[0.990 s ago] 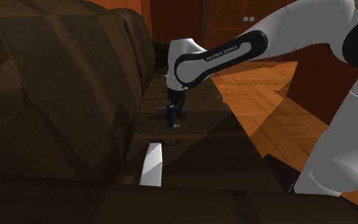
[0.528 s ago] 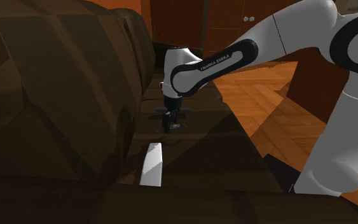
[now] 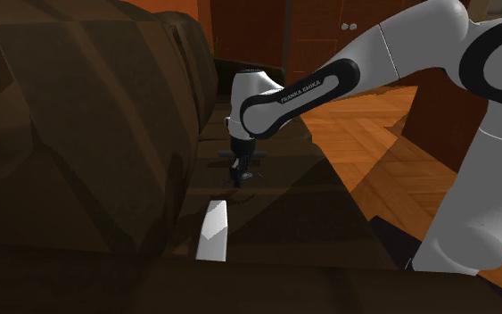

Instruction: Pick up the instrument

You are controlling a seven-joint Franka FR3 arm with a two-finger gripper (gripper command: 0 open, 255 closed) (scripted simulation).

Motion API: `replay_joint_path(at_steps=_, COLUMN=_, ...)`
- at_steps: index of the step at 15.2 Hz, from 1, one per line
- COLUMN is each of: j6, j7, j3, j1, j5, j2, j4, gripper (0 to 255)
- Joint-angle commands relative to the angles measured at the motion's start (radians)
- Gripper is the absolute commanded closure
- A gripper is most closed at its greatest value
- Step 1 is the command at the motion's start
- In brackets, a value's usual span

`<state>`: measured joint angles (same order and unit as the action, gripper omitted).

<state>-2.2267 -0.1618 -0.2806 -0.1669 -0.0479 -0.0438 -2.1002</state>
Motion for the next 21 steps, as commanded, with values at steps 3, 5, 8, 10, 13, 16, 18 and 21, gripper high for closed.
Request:
replay_joint_path(at_steps=3, j6=0.005, j7=-0.001, j3=-0.005, j1=-0.004, j5=-0.005, j2=0.002, j4=-0.006, gripper=255)
replay_joint_path(at_steps=5, j6=-0.001, j7=-0.003, j3=-0.004, j1=-0.003, j5=-0.003, j2=-0.007, j4=-0.003, gripper=255)
replay_joint_path(at_steps=8, j6=0.038, j7=-0.005, j3=-0.003, j1=-0.002, j5=-0.007, j2=0.011, j4=0.019, gripper=255)
replay_joint_path(at_steps=10, j6=0.064, j7=-0.005, j3=-0.003, j1=-0.001, j5=-0.010, j2=0.021, j4=0.035, gripper=255)
replay_joint_path(at_steps=13, j6=0.103, j7=-0.006, j3=-0.002, j1=0.000, j5=-0.013, j2=0.035, j4=0.060, gripper=255)
replay_joint_path(at_steps=16, j6=0.142, j7=-0.007, j3=-0.001, j1=0.000, j5=-0.016, j2=0.048, j4=0.087, gripper=255)
replay_joint_path(at_steps=18, j6=0.168, j7=-0.007, j3=-0.001, j1=0.001, j5=-0.018, j2=0.055, j4=0.106, gripper=255)
replay_joint_path(at_steps=21, j6=0.196, j7=-0.007, j3=0.000, j1=0.001, j5=-0.019, j2=0.062, j4=0.128, gripper=255)
